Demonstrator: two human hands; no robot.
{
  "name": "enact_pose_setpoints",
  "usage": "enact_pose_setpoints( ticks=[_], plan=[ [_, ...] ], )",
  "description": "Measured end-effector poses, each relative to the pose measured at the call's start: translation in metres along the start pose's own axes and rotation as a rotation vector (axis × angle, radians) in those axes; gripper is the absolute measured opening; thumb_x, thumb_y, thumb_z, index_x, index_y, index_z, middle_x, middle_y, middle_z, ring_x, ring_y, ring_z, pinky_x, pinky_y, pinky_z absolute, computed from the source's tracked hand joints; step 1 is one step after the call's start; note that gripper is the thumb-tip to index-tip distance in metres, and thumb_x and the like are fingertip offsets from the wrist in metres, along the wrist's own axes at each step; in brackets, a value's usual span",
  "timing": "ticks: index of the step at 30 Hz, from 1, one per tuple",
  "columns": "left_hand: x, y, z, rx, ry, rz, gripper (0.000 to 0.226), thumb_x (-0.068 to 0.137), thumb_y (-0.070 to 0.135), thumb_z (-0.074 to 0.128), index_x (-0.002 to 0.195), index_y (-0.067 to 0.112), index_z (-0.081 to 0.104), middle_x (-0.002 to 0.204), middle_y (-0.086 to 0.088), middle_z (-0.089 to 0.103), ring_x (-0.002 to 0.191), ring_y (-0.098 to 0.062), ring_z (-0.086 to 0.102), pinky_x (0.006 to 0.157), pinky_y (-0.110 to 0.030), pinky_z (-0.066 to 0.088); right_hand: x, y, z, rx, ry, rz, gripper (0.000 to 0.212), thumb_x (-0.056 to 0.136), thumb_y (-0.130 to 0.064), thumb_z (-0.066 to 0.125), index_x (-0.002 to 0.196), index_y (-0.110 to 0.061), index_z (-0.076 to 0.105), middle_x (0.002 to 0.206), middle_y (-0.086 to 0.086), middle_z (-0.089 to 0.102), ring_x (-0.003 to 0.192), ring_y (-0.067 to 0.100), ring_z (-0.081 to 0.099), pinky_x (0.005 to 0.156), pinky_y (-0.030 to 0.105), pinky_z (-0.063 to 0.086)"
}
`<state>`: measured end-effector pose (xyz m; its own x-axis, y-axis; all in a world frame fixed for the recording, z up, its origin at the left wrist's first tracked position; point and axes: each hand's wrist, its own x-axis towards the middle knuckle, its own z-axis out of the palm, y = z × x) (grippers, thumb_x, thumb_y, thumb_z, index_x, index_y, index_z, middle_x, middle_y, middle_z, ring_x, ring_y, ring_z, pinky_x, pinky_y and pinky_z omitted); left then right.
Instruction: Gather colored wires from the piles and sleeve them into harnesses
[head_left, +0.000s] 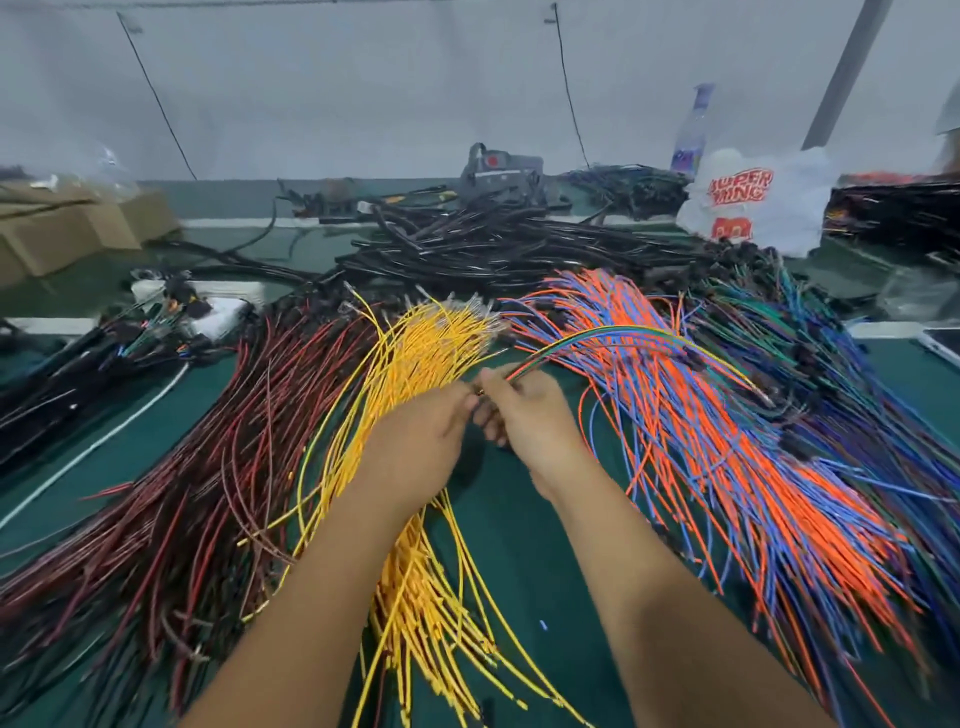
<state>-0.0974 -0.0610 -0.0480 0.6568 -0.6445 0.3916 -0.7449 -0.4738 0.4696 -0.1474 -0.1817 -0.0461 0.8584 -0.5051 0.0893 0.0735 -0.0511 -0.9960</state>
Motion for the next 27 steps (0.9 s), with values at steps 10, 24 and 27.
enact_pose_setpoints(
  ticks=[10,24,27],
  plan=[
    [0.003,-0.004,-0.01,-0.294,0.213,-0.135,0.023,0.097,0.008,0.052,0.108,0.011,0.071,0.092,0.008,0.061,0.09,-0.012,0.055,0.076,-0.016,0.038,-0.006,-0.008,-0.004,0.331,0.043,0.033,0.023,0.095,-0.008,0.057,0.073,-0.013,0.054,0.051,0.001,0.058,0.04,0.012,0.051,0.043,0.021,0.042],
    [0.028,-0.01,-0.016,-0.414,0.32,-0.363,0.012,0.089,0.021,0.066,0.094,0.029,0.074,0.092,0.017,0.069,0.088,0.008,0.061,0.081,-0.015,0.046,0.027,0.001,-0.001,0.265,0.262,0.04,0.021,0.097,-0.004,0.05,0.077,-0.01,0.052,0.056,0.007,0.056,0.037,0.006,0.051,0.041,0.018,0.044],
    [0.053,-0.012,-0.029,-0.472,0.304,-0.349,0.016,0.09,0.02,0.061,0.085,0.031,0.072,0.096,0.018,0.07,0.091,0.001,0.062,0.083,-0.025,0.048,0.034,0.006,0.0,0.269,0.377,0.006,0.017,0.098,-0.005,0.05,0.081,-0.008,0.051,0.058,0.008,0.055,0.037,0.005,0.051,0.041,0.016,0.043]
  ],
)
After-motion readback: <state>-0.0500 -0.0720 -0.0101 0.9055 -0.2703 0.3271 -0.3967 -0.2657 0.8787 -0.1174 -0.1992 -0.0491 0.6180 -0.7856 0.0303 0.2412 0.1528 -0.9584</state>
